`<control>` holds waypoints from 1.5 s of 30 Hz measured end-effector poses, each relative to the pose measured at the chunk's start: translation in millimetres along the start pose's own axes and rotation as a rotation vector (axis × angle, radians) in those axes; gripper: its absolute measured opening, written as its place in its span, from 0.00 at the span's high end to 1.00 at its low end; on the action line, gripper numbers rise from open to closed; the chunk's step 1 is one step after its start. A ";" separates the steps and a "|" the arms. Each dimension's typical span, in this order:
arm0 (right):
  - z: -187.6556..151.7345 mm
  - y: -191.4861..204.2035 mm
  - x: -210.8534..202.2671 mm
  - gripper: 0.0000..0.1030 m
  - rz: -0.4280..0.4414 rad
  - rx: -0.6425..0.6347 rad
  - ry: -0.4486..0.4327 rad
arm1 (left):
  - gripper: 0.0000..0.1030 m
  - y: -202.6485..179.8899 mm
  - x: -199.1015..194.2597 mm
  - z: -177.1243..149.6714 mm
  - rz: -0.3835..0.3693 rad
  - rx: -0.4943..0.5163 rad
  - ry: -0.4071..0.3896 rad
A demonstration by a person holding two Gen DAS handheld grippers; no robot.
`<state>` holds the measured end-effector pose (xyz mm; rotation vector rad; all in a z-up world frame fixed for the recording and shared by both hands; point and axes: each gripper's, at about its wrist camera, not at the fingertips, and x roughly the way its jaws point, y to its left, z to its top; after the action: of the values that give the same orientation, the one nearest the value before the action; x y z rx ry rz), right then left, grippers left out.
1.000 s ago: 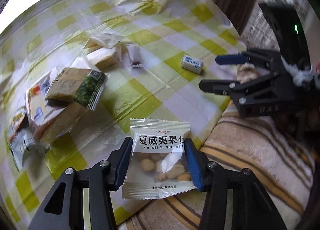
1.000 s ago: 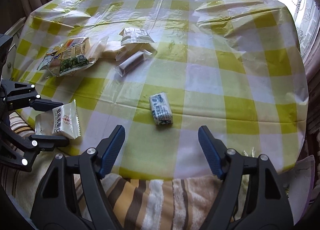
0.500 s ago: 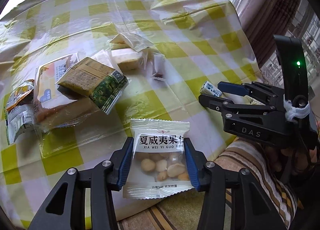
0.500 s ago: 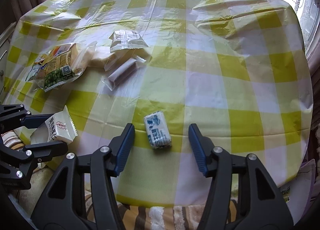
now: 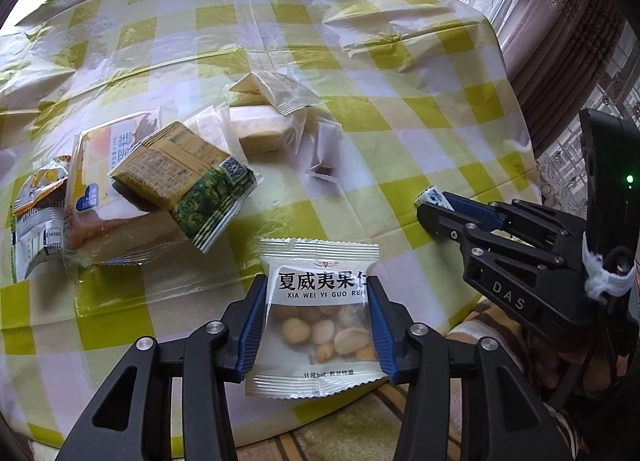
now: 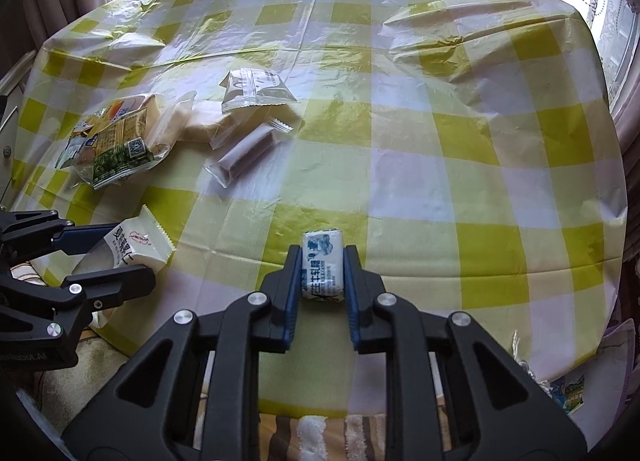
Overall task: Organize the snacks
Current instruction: 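Grasp the white jujube-nut bag with the left tool while the right tool grasps a small blue-white packet, then carry both packets to the white box and open both tools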
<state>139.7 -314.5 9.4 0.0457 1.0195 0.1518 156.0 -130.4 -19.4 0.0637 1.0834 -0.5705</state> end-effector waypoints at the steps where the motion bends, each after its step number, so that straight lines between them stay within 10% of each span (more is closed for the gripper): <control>1: -0.9 -1.5 -1.2 0.77 0.003 0.009 -0.005 | 0.54 -3.0 -0.6 0.7 0.008 0.002 -0.005; 17: -23.5 -60.4 -62.2 0.78 0.033 0.227 -0.104 | 0.54 -83.7 -9.0 8.6 -0.040 0.065 -0.063; 45: -119.5 -204.9 -108.7 0.77 -0.213 0.472 -0.022 | 0.54 -232.3 13.6 0.8 -0.318 0.333 0.008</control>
<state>3.6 -537.0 16.3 0.3658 1.0139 -0.2855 52.5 -334.8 21.3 0.1866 1.0038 -1.0352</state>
